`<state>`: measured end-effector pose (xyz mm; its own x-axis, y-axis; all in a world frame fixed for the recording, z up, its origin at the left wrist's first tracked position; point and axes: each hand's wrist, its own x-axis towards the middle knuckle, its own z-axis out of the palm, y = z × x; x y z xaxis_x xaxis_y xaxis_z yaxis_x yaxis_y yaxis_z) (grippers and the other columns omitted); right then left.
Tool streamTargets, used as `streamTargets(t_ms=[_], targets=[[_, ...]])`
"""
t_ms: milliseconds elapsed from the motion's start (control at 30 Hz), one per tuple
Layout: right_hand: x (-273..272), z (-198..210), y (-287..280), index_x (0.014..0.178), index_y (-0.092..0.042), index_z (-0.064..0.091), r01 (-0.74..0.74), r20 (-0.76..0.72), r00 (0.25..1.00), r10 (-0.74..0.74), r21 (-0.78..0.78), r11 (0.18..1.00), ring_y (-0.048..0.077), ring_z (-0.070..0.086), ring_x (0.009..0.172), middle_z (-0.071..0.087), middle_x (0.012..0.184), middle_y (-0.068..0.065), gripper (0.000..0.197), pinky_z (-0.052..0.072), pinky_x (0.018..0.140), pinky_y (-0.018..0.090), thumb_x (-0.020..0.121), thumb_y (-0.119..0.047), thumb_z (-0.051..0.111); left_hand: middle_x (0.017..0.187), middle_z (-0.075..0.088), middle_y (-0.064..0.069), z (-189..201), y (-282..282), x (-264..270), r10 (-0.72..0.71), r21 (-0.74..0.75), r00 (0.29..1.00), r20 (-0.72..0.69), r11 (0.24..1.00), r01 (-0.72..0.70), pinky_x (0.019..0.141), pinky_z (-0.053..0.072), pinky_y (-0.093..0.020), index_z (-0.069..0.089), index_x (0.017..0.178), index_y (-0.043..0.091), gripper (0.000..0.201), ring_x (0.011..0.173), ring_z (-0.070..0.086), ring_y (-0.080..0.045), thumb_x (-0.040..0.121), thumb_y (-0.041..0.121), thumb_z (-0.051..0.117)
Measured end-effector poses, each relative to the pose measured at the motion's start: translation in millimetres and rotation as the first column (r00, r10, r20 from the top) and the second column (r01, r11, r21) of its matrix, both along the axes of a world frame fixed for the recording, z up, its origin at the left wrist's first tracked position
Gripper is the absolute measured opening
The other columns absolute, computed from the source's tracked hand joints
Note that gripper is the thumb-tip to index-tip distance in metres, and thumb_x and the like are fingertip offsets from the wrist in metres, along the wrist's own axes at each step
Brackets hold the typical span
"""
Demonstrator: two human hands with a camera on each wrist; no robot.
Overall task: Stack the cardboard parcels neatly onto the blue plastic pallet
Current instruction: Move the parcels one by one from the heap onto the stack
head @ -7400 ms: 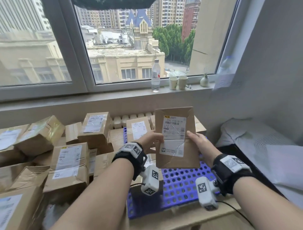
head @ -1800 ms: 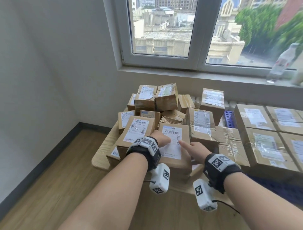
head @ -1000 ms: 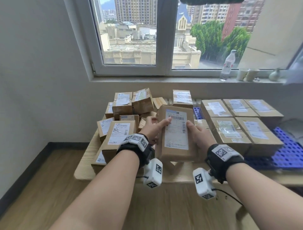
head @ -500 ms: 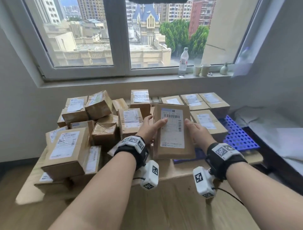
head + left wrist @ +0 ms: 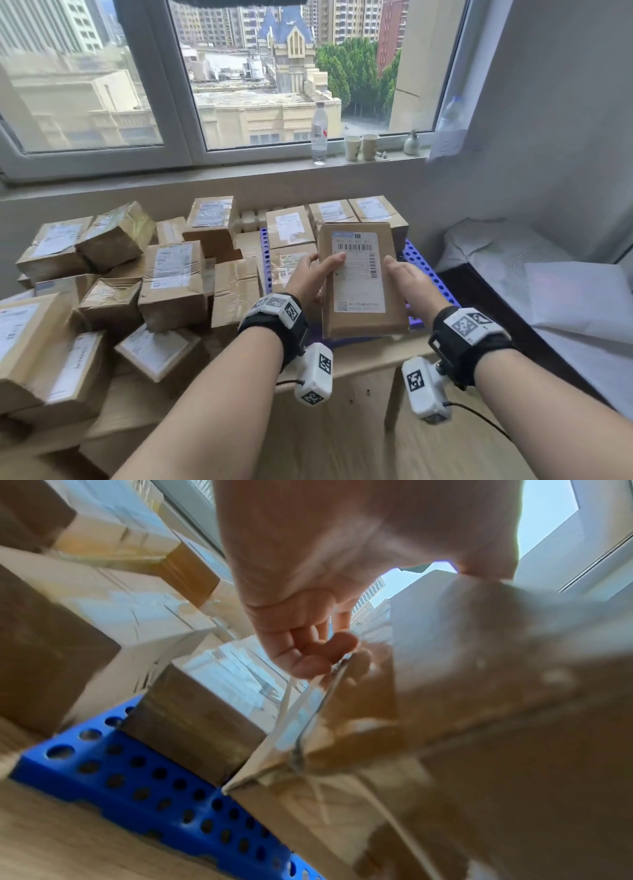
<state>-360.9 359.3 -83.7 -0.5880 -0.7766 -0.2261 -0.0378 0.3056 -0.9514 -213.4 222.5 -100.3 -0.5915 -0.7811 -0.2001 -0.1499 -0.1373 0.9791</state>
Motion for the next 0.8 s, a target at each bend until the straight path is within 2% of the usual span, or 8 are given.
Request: streamTargets(t_ms=[67, 167, 267, 333, 467, 567, 700, 800], targets=[[-22, -7, 6, 0.12, -0.014, 0.058, 0.005, 0.008, 1.0, -0.005, -0.017, 1.0, 0.013, 0.065, 0.093, 0.068, 0.11, 0.002, 0.04, 0.05, 0.071, 0.026, 0.097, -0.046, 0.05, 0.126, 0.062, -0.016, -6, 8, -22, 0.01, 0.011, 1.0, -0.019, 1.0, -0.009, 0.043, 0.054, -0.027, 0.041, 0.14, 0.003, 0.118, 0.097, 0.066, -0.023, 0.05, 0.074, 0.071], [-50, -17, 16, 0.12, -0.017, 0.061, -0.001, 0.054, 0.999, 0.003, -0.038, 0.999, 0.018, 0.068, 0.098, 0.071, 0.111, 0.004, 0.057, 0.054, 0.087, 0.035, 0.086, -0.062, 0.056, 0.128, 0.061, -0.016, -17, 19, -49, 0.008, 0.04, 1.0, -0.004, 0.999, -0.007, 0.074, 0.057, -0.05, 0.042, 0.14, 0.006, 0.122, 0.102, 0.066, -0.03, 0.048, 0.08, 0.072], [-78, -31, 20, 0.121, -0.023, 0.063, 0.007, 0.107, 0.994, -0.004, -0.031, 1.0, 0.023, 0.069, 0.102, 0.073, 0.111, 0.002, 0.088, 0.051, 0.098, 0.045, 0.058, -0.084, 0.06, 0.124, 0.063, -0.015, -18, 29, -71, 0.005, 0.066, 1.0, -0.015, 0.998, -0.004, 0.048, 0.053, -0.023, 0.043, 0.14, 0.007, 0.111, 0.092, 0.068, -0.022, 0.055, 0.073, 0.07], [-88, -31, 22, 0.121, -0.025, 0.061, 0.012, 0.133, 0.991, -0.007, -0.037, 0.999, 0.023, 0.07, 0.101, 0.073, 0.11, 0.002, 0.085, 0.052, 0.097, 0.046, 0.058, -0.082, 0.059, 0.12, 0.064, -0.011, -20, 29, -87, -0.01, 0.067, 1.0, -0.022, 0.998, 0.011, 0.043, 0.047, -0.015, 0.045, 0.137, 0.005, 0.093, 0.087, 0.067, -0.016, 0.067, 0.062, 0.068], [-109, -30, 19, 0.123, -0.022, 0.059, 0.045, 0.148, 0.988, -0.036, -0.059, 0.997, 0.024, 0.071, 0.098, 0.073, 0.109, 0.005, 0.063, 0.054, 0.094, 0.047, 0.08, -0.068, 0.057, 0.109, 0.065, -0.005, -16, 26, -112, -0.104, 0.039, 0.995, -0.004, 0.994, 0.104, 0.042, 0.045, -0.016, 0.053, 0.128, 0.006, 0.066, 0.082, 0.066, -0.011, 0.081, 0.051, 0.06], [-129, -35, 9, 0.126, -0.018, 0.057, 0.084, 0.147, 0.986, -0.074, -0.057, 0.995, 0.025, 0.071, 0.099, 0.073, 0.11, 0.007, 0.089, 0.055, 0.093, 0.049, 0.061, -0.077, 0.064, 0.108, 0.063, -0.001, -17, 12, -127, -0.168, 0.017, 0.983, 0.075, 0.986, 0.167, 0.048, 0.048, -0.019, 0.059, 0.123, 0.015, 0.043, 0.079, 0.061, -0.011, 0.093, 0.047, 0.055], [-170, -43, -14, 0.126, -0.015, 0.059, 0.108, 0.145, 0.984, -0.099, -0.056, 0.993, 0.028, 0.069, 0.103, 0.072, 0.113, 0.009, 0.106, 0.053, 0.095, 0.051, 0.046, -0.084, 0.07, 0.117, 0.064, -0.006, -15, -14, -154, -0.16, 0.112, 0.979, 0.128, 0.983, 0.146, 0.069, 0.058, -0.034, 0.062, 0.123, 0.023, 0.044, 0.064, 0.059, -0.015, 0.089, 0.049, 0.06], [-197, -36, -36, 0.127, -0.016, 0.058, 0.122, 0.102, 0.988, -0.117, -0.041, 0.992, 0.028, 0.07, 0.101, 0.071, 0.113, 0.009, 0.105, 0.054, 0.093, 0.051, 0.047, -0.082, 0.07, 0.109, 0.066, -0.006, -12, -37, -177, -0.182, 0.081, 0.971, 0.152, 0.982, 0.172, 0.061, 0.055, -0.029, 0.061, 0.125, 0.017, 0.041, 0.065, 0.063, -0.014, 0.093, 0.042, 0.058]])
